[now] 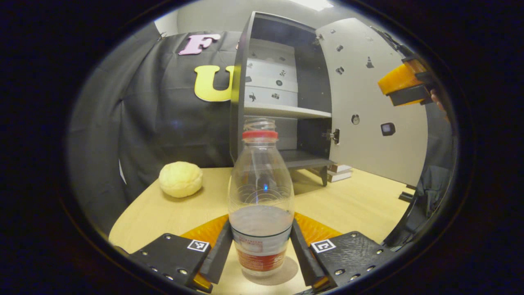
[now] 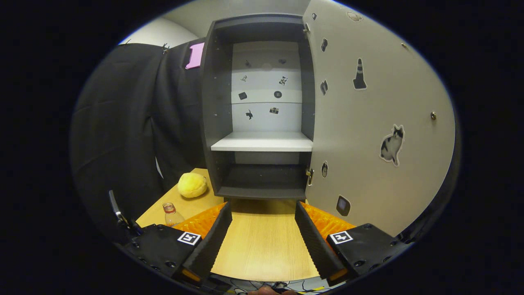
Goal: Open the cabinet door with the right hand, grasp the bottle in the cabinet with the left hand and place it on the coaster, then close the cabinet door with the right hand.
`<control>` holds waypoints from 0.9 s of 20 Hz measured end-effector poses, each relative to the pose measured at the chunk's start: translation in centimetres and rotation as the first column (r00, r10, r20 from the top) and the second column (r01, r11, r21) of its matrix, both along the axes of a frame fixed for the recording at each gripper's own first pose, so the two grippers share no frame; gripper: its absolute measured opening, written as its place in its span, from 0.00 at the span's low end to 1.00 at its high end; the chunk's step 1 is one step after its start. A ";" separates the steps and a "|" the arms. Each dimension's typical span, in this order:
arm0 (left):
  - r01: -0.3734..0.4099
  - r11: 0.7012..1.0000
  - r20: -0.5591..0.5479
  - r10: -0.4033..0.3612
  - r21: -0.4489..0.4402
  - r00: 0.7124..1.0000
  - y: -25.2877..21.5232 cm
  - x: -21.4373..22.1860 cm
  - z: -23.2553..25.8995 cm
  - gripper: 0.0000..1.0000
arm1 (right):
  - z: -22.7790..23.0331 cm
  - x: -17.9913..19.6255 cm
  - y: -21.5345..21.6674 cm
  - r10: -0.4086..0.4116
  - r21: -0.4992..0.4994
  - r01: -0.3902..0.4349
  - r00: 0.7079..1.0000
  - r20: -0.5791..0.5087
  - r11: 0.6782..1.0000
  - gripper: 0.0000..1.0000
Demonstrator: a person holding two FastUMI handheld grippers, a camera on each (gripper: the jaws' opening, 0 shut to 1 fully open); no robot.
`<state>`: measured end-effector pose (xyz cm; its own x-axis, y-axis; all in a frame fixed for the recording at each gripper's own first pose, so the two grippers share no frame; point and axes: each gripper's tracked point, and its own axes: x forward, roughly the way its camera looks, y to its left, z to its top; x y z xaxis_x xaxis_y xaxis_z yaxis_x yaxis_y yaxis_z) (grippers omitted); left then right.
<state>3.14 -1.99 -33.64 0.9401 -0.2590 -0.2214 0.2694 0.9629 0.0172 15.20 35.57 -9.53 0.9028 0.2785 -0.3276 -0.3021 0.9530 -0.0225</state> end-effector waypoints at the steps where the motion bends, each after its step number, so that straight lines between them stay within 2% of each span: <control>1: -0.010 1.000 -0.005 0.010 0.012 1.000 0.3 0.2 -0.7 0.72 | -0.6 -0.1 0.1 0.004 -0.010 -0.004 1.000 -0.016 1.000 0.98; 3: -0.026 0.999 0.008 0.026 0.027 1.000 0.6 0.2 -1.7 0.75 | -1.8 -0.2 0.4 0.013 -0.031 -0.015 0.998 -0.059 0.999 0.98; 5: -0.040 0.999 0.014 0.040 0.006 0.999 0.3 0.4 -1.5 0.75 | -2.4 0.0 1.0 0.034 -0.042 -0.038 0.996 -0.086 0.998 0.98; 8: -0.026 0.999 0.040 0.026 -0.020 0.999 -0.7 -0.4 -1.0 0.72 | -2.1 0.3 1.3 0.037 -0.038 -0.040 0.996 -0.077 0.998 0.98; 13: 0.000 1.000 0.053 0.000 -0.002 0.999 -2.1 -1.4 -2.3 0.76 | -3.8 -0.4 1.6 0.046 -0.046 -0.053 0.990 -0.137 0.998 0.98; 16: 0.016 1.000 0.038 -0.017 0.016 0.999 -2.2 -2.1 -2.8 0.72 | -3.3 -0.4 1.8 0.048 -0.036 -0.053 0.991 -0.123 0.998 0.98; 18: 0.018 1.000 0.018 -0.019 0.015 1.000 -2.1 -2.3 -2.8 0.77 | -3.2 -0.6 1.9 0.057 -0.039 -0.062 0.992 -0.114 0.997 0.98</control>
<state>0.79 -4.04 -36.48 0.9391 -0.2732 -0.2085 0.2866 0.9573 0.0365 14.65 37.51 -12.73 0.8418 0.3139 -0.4391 -0.3609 0.9323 -0.0255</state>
